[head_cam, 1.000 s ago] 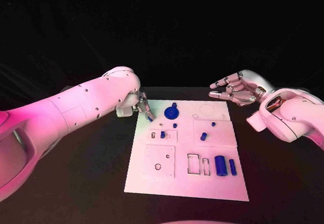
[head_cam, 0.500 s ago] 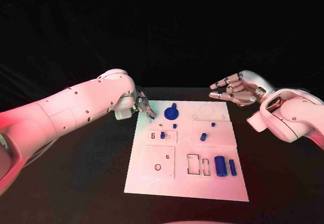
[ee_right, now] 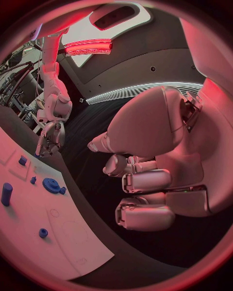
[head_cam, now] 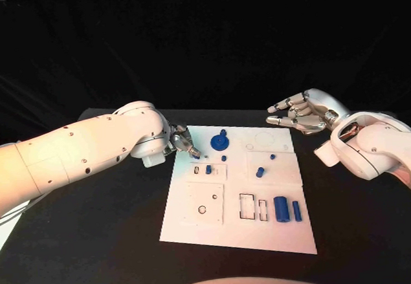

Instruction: Assemble the parts on the task board

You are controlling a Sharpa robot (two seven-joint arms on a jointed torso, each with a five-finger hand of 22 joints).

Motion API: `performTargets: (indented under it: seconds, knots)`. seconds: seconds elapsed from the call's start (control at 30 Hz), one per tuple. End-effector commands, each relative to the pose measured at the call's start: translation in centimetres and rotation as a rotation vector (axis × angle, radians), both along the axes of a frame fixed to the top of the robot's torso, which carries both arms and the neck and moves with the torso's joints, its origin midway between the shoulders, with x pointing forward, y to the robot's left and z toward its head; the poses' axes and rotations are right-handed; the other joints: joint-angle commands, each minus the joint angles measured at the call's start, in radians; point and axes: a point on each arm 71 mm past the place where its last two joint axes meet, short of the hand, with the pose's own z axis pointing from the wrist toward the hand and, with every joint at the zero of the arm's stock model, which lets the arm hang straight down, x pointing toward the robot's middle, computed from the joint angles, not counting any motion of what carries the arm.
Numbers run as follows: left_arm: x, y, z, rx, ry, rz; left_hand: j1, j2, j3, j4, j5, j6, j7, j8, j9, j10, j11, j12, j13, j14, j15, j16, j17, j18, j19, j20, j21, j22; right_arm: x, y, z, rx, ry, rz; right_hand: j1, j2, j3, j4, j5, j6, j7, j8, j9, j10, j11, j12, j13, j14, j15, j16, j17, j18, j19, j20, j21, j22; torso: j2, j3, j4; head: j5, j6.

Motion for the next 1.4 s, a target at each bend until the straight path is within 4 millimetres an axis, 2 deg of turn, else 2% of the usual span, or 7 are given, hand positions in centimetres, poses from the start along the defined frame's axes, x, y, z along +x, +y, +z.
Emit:
performTargets:
  seconds: [0.03,0.2,0.77,1.13,1.4]
  knots:
    - [-0.4,0.0,-0.1,-0.001,-0.065,0.006,-0.009,0.004,0.128,-0.119,0.004,0.021,-0.016,0.005,-0.001,0.007,0.000,0.003,0.002,0.105,-0.001,0.003,0.263,-0.010,0.065,-0.003,0.004,0.187,-0.1,0.1,-0.1,-0.004,0.006,0.014,0.005,0.008,0.000,-0.005,0.004,0.006,-0.001,0.001,0.002,-0.008,0.000,-0.005,-0.001,0.079,-0.008,-0.003,0.163,0.006,-0.004,0.000,-0.005,0.000,-0.004,-0.0007,0.0050,-0.003,-0.004]
    - [-1.1,0.3,-1.0,0.024,-0.073,-0.002,-0.011,0.002,0.133,-0.123,0.007,0.024,-0.017,0.006,-0.001,0.007,-0.001,0.003,0.001,0.105,-0.002,0.003,0.263,-0.010,0.066,-0.003,0.005,0.189,-0.1,0.1,-0.2,-0.005,0.008,0.013,0.005,0.008,0.000,-0.005,0.004,0.006,-0.001,0.001,0.002,-0.008,0.000,-0.005,-0.001,0.079,-0.008,-0.003,0.163,0.006,-0.004,0.000,-0.005,0.000,-0.003,-0.0026,0.0039,-0.002,-0.006]
    - [-1.9,-0.1,-2.3,0.065,-0.038,-0.042,-0.020,-0.004,0.146,-0.130,0.018,0.030,-0.019,0.007,-0.002,0.008,-0.003,-0.001,-0.004,0.105,-0.003,0.003,0.263,-0.011,0.068,-0.005,0.007,0.192,-0.2,0.1,-0.4,-0.004,0.012,0.016,0.006,0.009,0.000,-0.006,0.007,0.006,-0.001,0.001,0.002,-0.008,0.000,-0.006,-0.002,0.079,-0.008,-0.004,0.163,0.006,-0.004,0.000,-0.005,-0.001,-0.002,-0.0001,0.0020,0.003,-0.017]
    - [-2.1,-0.4,-2.7,0.089,-0.003,-0.065,-0.024,-0.010,0.150,-0.135,0.024,0.032,-0.019,0.008,-0.003,0.008,-0.004,-0.006,-0.008,0.105,-0.003,0.003,0.263,-0.011,0.068,-0.005,0.008,0.193,-0.2,0.1,-0.5,-0.004,0.013,0.017,0.006,0.009,0.000,-0.006,0.007,0.006,-0.001,0.001,0.002,-0.008,0.000,-0.006,-0.002,0.079,-0.008,-0.004,0.163,0.006,-0.004,0.000,-0.005,-0.001,-0.002,0.0001,0.0019,0.001,-0.019]
    - [-2.2,-0.5,-2.9,0.108,0.014,-0.076,-0.027,-0.014,0.153,-0.140,0.027,0.034,-0.020,0.008,-0.003,0.009,-0.004,-0.006,-0.009,0.105,-0.003,0.003,0.263,-0.011,0.068,-0.005,0.008,0.193,-0.2,0.1,-0.5,-0.004,0.014,0.017,0.006,0.009,0.000,-0.006,0.007,0.006,-0.001,0.001,0.002,-0.008,0.000,-0.006,-0.002,0.079,-0.008,-0.004,0.163,0.006,-0.004,0.000,-0.005,-0.001,-0.002,0.0001,0.0015,0.005,-0.018]
